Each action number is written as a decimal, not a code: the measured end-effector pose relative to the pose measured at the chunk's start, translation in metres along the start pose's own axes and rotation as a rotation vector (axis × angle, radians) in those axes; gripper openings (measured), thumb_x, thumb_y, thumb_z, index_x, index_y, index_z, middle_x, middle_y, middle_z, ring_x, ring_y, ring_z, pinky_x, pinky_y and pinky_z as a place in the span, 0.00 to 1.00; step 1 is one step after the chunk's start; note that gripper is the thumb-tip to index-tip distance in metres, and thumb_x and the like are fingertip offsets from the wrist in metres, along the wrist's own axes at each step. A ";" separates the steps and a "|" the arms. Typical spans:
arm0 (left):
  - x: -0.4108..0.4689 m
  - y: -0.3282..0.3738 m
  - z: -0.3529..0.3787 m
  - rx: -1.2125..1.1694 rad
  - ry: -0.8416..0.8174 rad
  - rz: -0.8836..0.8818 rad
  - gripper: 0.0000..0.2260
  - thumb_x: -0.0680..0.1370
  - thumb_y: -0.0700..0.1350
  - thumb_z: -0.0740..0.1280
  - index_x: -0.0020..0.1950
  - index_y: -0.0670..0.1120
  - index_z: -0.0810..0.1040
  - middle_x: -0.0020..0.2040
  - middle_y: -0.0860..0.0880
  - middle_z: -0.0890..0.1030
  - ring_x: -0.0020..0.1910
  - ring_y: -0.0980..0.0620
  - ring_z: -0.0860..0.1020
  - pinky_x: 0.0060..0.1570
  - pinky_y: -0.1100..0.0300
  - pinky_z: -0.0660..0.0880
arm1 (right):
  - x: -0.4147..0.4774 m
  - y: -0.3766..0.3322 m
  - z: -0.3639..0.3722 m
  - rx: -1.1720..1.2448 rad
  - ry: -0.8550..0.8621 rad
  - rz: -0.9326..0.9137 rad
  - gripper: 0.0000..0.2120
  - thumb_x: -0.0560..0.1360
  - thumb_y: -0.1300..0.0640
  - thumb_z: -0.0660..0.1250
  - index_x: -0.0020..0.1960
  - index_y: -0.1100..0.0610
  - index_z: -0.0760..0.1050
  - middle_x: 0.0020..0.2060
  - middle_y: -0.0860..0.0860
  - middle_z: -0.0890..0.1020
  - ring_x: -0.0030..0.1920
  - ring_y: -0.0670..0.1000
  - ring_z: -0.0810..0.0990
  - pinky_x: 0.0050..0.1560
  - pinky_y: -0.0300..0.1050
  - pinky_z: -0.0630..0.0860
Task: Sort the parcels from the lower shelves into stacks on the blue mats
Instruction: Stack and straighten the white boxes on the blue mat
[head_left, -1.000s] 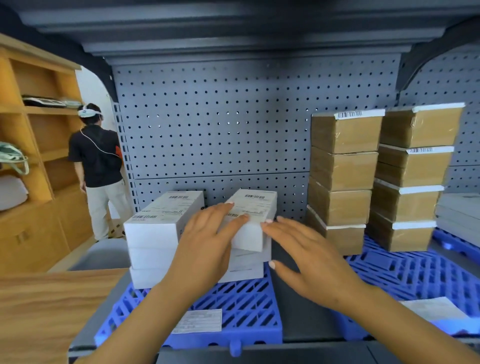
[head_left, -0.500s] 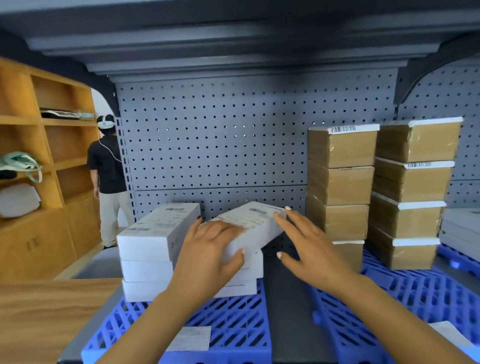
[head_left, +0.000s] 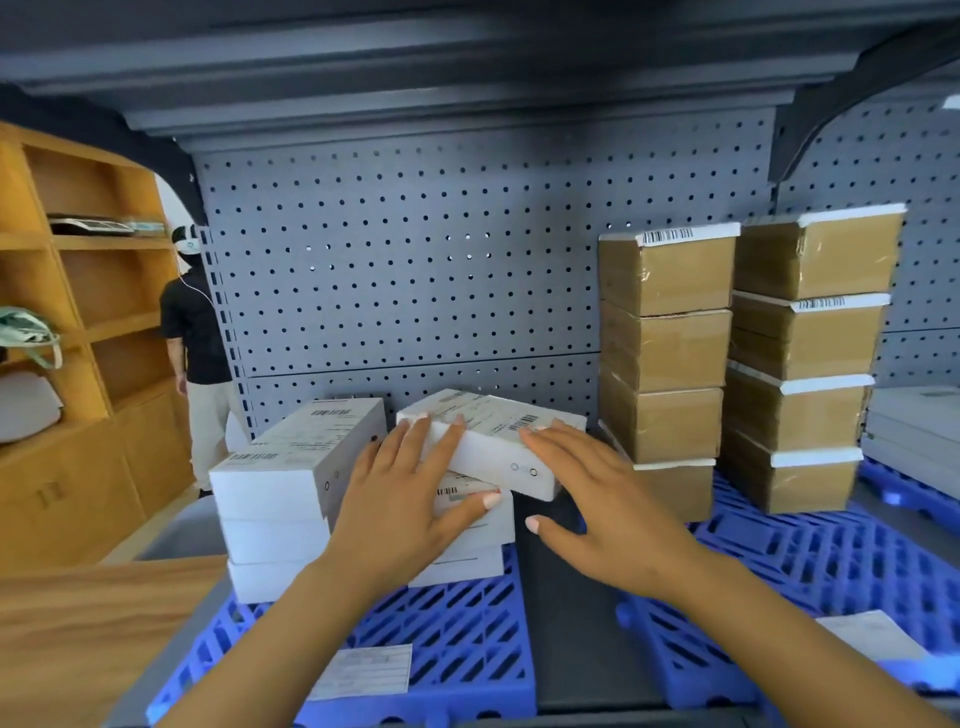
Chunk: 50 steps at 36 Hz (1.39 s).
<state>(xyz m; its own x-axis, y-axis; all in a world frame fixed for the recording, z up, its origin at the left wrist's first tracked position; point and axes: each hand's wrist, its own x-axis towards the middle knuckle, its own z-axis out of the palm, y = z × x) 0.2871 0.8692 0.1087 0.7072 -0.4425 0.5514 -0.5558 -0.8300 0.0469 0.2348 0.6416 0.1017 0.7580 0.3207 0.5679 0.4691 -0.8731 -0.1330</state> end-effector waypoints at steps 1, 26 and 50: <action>0.000 0.000 0.001 -0.022 -0.009 0.018 0.41 0.68 0.78 0.36 0.78 0.61 0.46 0.79 0.49 0.53 0.78 0.49 0.50 0.74 0.49 0.47 | -0.002 -0.004 0.001 0.020 -0.005 -0.016 0.36 0.76 0.42 0.60 0.76 0.42 0.43 0.75 0.42 0.55 0.74 0.39 0.45 0.72 0.37 0.46; -0.020 -0.011 0.005 -0.357 0.064 -0.025 0.29 0.78 0.58 0.62 0.77 0.61 0.54 0.68 0.51 0.70 0.63 0.53 0.70 0.55 0.63 0.67 | 0.020 -0.022 0.017 0.010 -0.008 0.052 0.34 0.77 0.48 0.65 0.77 0.46 0.50 0.77 0.46 0.52 0.76 0.47 0.43 0.70 0.39 0.46; -0.024 -0.027 0.016 -0.679 -0.091 -0.093 0.46 0.74 0.42 0.73 0.70 0.74 0.43 0.63 0.62 0.72 0.53 0.62 0.77 0.51 0.61 0.78 | 0.026 -0.022 0.037 0.296 -0.064 0.203 0.49 0.71 0.47 0.73 0.73 0.32 0.37 0.75 0.45 0.58 0.71 0.48 0.63 0.67 0.49 0.69</action>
<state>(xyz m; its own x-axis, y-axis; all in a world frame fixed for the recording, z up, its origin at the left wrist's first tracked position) 0.2923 0.8968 0.0808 0.7826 -0.4312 0.4489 -0.6205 -0.4825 0.6182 0.2613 0.6826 0.0893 0.8715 0.1826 0.4552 0.4102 -0.7801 -0.4724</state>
